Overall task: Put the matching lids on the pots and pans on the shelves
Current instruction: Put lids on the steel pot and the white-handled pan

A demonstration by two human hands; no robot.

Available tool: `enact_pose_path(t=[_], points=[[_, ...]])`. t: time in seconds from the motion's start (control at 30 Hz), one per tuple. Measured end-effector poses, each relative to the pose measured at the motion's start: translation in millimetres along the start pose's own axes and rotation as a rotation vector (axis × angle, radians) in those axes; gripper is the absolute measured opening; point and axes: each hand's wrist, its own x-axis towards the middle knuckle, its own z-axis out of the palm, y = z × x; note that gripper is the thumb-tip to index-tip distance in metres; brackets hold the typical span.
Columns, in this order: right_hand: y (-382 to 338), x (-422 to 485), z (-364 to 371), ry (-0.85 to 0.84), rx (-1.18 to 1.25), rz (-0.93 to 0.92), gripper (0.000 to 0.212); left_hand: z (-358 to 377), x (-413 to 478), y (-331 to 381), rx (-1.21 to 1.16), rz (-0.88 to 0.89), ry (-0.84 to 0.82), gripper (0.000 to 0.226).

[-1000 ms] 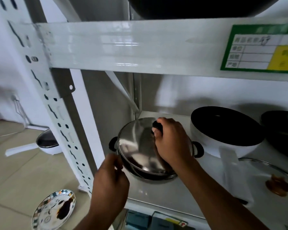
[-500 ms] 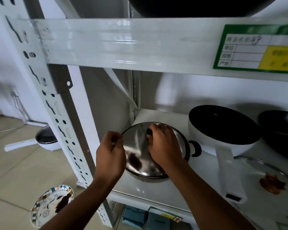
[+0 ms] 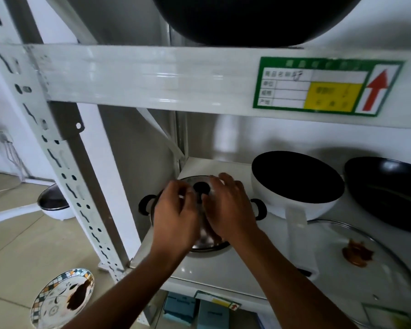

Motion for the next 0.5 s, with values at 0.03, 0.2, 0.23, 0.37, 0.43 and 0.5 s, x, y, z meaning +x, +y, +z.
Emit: enact_pose_path(t=[0.03, 0.2, 0.23, 0.37, 0.43, 0.5], points=[[9, -6, -15, 0.031, -0.004, 0.010, 0.041, 10, -4, 6, 0.003, 0.037, -0.028, 0.012], [88, -50, -93, 0.261, -0.006, 0.088, 0.014, 70, -21, 29, 0.123, 0.194, -0.207, 0.007], [103, -59, -106, 0.296, -0.031, 0.115, 0.011, 81, -25, 34, 0.141, 0.215, -0.254, 0.007], [172, -94, -138, 0.223, -0.165, 0.281, 0.018, 131, -44, 47, 0.311, 0.259, -0.373, 0.025], [197, -108, -141, 0.068, -0.180, 0.388, 0.029, 150, -52, 50, 0.403, 0.235, -0.439, 0.036], [218, -121, -140, -0.076, -0.170, 0.473, 0.039, 166, -59, 49, 0.509, 0.197, -0.510, 0.047]])
